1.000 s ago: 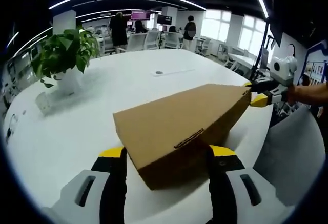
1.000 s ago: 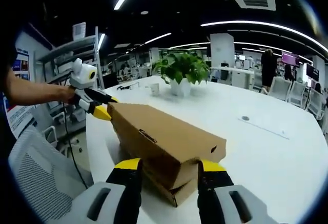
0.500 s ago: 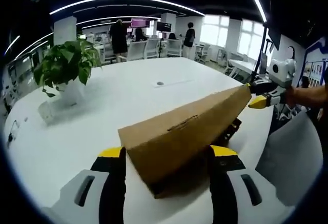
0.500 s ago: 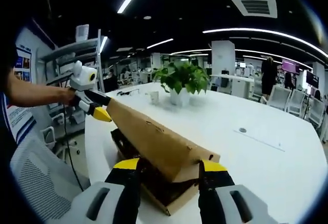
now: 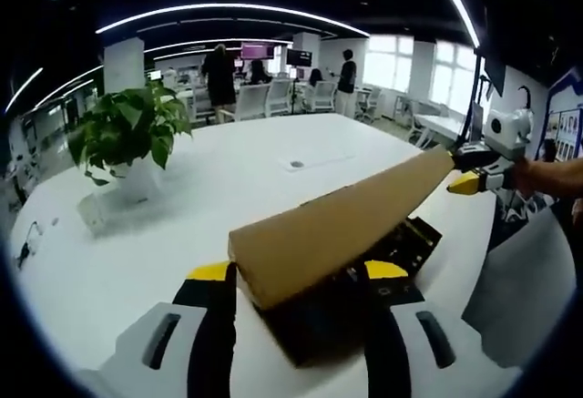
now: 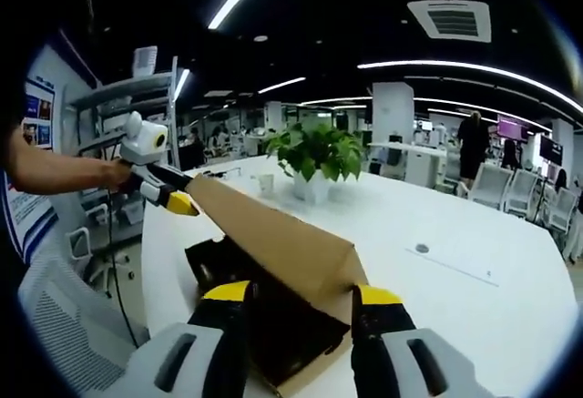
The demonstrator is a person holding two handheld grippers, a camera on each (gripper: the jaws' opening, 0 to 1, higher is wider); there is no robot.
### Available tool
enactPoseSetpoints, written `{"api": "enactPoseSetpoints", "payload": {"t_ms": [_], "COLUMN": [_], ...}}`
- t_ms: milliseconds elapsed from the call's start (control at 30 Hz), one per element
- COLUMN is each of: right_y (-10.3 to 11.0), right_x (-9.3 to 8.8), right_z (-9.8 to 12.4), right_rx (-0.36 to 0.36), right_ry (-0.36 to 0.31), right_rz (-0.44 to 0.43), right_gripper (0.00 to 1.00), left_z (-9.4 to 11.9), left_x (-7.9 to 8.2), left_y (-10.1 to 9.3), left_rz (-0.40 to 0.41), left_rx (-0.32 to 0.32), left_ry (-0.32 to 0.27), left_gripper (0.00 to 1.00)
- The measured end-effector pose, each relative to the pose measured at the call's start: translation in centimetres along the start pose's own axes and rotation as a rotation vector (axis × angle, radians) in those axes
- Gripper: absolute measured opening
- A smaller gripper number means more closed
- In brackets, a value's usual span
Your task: Operate the shoe box by opening the lid, removing the specified soft item, and placing it in the target area until the item is outside and the box remains undamaged.
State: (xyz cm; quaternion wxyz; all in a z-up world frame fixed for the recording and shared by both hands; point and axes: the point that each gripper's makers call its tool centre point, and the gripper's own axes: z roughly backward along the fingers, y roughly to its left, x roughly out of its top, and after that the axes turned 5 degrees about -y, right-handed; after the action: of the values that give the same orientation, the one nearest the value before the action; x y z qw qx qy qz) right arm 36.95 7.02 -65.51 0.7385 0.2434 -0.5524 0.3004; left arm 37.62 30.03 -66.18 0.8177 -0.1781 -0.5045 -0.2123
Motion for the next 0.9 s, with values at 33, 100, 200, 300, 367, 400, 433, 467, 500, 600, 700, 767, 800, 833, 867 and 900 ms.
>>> {"api": "enactPoseSetpoints", "payload": {"t_ms": [33,100,200,300,367,400,433,467,500,600,700,767,800,833,867,900], "right_y": [-0.2,-0.4,-0.8,-1.1,-1.3,-1.4,-1.5,-1.6,-1.7,-1.9,-2.0,-2.1,-2.1,-2.2,-2.2,-2.3], "right_x": [0.1,0.2,0.5,0.7,0.9,1.0,1.0,1.1,1.1,1.3,1.5,1.6,1.6,1.6,1.7,1.7], "right_z": [-0.1,-0.1,-0.3,-0.5,-0.6,-0.6,-0.7,-0.7,-0.8,-0.9,-1.1,-1.2,-1.3,-1.3,-1.3,-1.4], "right_rx": [-0.006,-0.015,-0.034,-0.049,-0.057,-0.062,-0.064,-0.069,-0.073,-0.079,-0.087,-0.093,-0.094,-0.096,-0.098,-0.1], "right_ry": [-0.003,-0.005,-0.015,-0.021,-0.026,-0.029,-0.03,-0.033,-0.035,-0.039,-0.043,-0.043,-0.044,-0.045,-0.045,-0.045], "right_rz": [0.001,0.002,0.003,0.002,0.0,0.002,0.003,0.002,-0.001,-0.006,-0.006,-0.003,-0.001,0.0,0.002,0.004], "right_gripper": [0.39,0.37,0.36,0.34,0.34,0.33,0.33,0.33,0.32,0.32,0.33,0.33,0.34,0.34,0.34,0.34], "left_z": [0.0,-0.1,-0.3,-0.4,-0.5,-0.6,-0.6,-0.7,-0.7,-0.8,-0.9,-0.9,-1.0,-1.0,-1.0,-1.0], "left_x": [0.1,0.3,0.5,0.9,1.1,1.2,1.2,1.3,1.4,1.5,1.7,1.8,1.8,1.9,1.9,2.0], "left_y": [0.2,0.4,0.8,1.3,1.6,1.7,1.8,2.0,2.1,2.6,3.0,3.4,3.6,3.6,3.7,4.0], "left_rz": [0.001,-0.001,-0.009,0.004,-0.002,-0.006,-0.007,-0.009,-0.011,-0.021,-0.029,-0.058,-0.069,-0.069,-0.071,-0.074], "left_rx": [0.006,0.017,0.03,0.045,0.056,0.062,0.065,0.07,0.076,0.092,0.104,0.118,0.126,0.13,0.136,0.142], "left_ry": [-0.002,-0.004,-0.006,-0.017,-0.017,-0.018,-0.019,-0.021,-0.021,-0.022,-0.027,-0.025,-0.024,-0.025,-0.025,-0.027], "left_gripper": [0.47,0.44,0.4,0.36,0.33,0.32,0.31,0.29,0.28,0.23,0.19,0.14,0.12,0.1,0.08,0.07]}}
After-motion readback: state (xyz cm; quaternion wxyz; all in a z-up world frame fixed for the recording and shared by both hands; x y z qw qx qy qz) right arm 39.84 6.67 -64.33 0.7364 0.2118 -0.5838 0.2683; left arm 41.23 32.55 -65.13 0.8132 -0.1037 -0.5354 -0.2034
